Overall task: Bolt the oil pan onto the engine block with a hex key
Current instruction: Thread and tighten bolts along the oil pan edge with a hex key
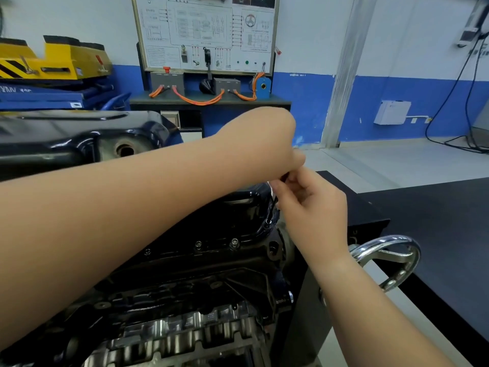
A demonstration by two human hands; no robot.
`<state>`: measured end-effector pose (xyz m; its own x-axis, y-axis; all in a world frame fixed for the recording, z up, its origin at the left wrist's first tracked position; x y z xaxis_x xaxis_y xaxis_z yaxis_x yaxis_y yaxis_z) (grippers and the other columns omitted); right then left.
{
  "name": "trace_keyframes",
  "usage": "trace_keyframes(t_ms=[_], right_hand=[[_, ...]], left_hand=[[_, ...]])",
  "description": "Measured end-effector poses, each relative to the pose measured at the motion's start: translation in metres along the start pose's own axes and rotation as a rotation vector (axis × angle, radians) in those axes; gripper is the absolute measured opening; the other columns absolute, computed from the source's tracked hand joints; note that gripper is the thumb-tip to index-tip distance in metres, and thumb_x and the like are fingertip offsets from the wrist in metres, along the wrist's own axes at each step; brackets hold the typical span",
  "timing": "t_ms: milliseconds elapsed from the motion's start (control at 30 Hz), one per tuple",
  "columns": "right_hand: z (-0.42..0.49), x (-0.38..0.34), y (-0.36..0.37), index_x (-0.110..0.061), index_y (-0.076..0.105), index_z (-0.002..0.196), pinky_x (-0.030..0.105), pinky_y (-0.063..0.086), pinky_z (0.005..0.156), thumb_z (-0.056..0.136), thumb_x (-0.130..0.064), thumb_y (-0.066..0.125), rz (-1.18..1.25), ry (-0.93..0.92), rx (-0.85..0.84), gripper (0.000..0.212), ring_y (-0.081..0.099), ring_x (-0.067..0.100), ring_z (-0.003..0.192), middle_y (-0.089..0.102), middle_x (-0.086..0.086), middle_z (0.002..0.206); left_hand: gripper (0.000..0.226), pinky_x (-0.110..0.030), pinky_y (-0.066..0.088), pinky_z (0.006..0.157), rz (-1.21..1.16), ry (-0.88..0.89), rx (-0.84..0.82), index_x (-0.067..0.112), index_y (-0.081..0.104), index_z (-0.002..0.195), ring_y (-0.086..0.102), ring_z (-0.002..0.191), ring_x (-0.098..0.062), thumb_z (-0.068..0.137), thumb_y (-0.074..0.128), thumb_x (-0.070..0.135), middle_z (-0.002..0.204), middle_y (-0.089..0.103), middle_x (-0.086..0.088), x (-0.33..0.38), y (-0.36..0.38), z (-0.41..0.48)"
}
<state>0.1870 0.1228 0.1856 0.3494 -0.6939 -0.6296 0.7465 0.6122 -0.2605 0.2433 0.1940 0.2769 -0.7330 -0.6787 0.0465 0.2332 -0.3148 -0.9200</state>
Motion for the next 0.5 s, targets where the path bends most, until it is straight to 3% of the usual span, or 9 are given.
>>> trace_keyframes(t_ms=[67, 200, 333, 400, 467, 500], right_hand=[[-0.002, 0.001, -0.001, -0.026, 0.063, 0.074, 0.024, 0.050, 0.061, 0.086, -0.021, 0.068, 0.063, 0.025, -0.026, 0.013, 0.061, 0.011, 0.063, 0.064, -0.006, 0.066], [-0.013, 0.005, -0.016, -0.040, 0.066, 0.097, 0.009, 0.047, 0.070, 0.085, -0.034, 0.064, 0.091, 0.019, -0.127, 0.014, 0.064, 0.001, 0.080, 0.069, -0.016, 0.085], [-0.054, 0.046, -0.072, -0.039, 0.066, 0.091, 0.006, 0.046, 0.068, 0.086, -0.040, 0.059, -0.008, 0.171, 0.112, 0.009, 0.063, -0.002, 0.081, 0.067, -0.020, 0.086], [-0.082, 0.081, -0.099, -0.036, 0.063, 0.082, 0.011, 0.046, 0.058, 0.088, -0.036, 0.060, -0.214, 0.334, 0.198, 0.006, 0.061, -0.001, 0.073, 0.066, -0.016, 0.079], [-0.110, 0.122, -0.109, -0.030, 0.060, 0.089, 0.026, 0.047, 0.060, 0.087, -0.037, 0.062, -0.422, 0.572, 0.082, 0.008, 0.058, 0.004, 0.073, 0.065, -0.010, 0.084], [-0.123, 0.142, -0.108, -0.023, 0.059, 0.099, 0.030, 0.045, 0.064, 0.086, -0.041, 0.062, -0.492, 0.695, -0.025, 0.022, 0.058, 0.012, 0.078, 0.064, -0.004, 0.090]], left_hand=[[0.045, -0.020, 0.016, 0.039, -0.271, -0.062, -0.042, 0.012, 0.028, 0.053, 0.018, 0.041, -0.013, 0.087, 0.054, 0.027, 0.049, 0.021, 0.001, -0.006, 0.005, -0.005], [0.034, -0.015, 0.020, 0.037, -0.890, -0.210, -0.149, 0.009, 0.059, 0.065, 0.023, 0.032, -0.012, 0.091, 0.056, 0.031, 0.036, 0.031, 0.005, -0.005, 0.025, -0.024], [0.029, -0.011, 0.015, 0.036, -1.224, -0.259, -0.123, 0.009, 0.055, 0.070, 0.020, 0.030, -0.007, 0.095, 0.052, 0.023, 0.037, 0.031, 0.006, -0.003, 0.040, -0.039], [0.028, -0.011, 0.014, 0.036, -1.309, -0.264, -0.077, 0.009, 0.053, 0.072, 0.019, 0.030, -0.006, 0.096, 0.050, 0.025, 0.038, 0.030, 0.006, -0.003, 0.037, -0.041], [0.028, -0.011, 0.014, 0.036, -1.382, -0.232, -0.014, 0.009, 0.053, 0.074, 0.018, 0.031, -0.006, 0.096, 0.050, 0.026, 0.039, 0.029, 0.006, -0.001, 0.023, -0.040], [0.028, -0.011, 0.014, 0.036, -1.412, -0.203, 0.016, 0.009, 0.053, 0.075, 0.017, 0.031, -0.007, 0.096, 0.050, 0.026, 0.039, 0.029, 0.005, 0.002, 0.014, -0.038]])
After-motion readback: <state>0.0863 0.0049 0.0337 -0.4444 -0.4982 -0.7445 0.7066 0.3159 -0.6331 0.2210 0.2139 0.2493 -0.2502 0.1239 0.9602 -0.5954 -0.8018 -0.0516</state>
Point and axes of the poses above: each hand's wrist, its own z-axis towards the middle knuckle, its own y-axis out of the palm, x = y × z, the point moved 6 cm from there along z, towards the middle knuckle
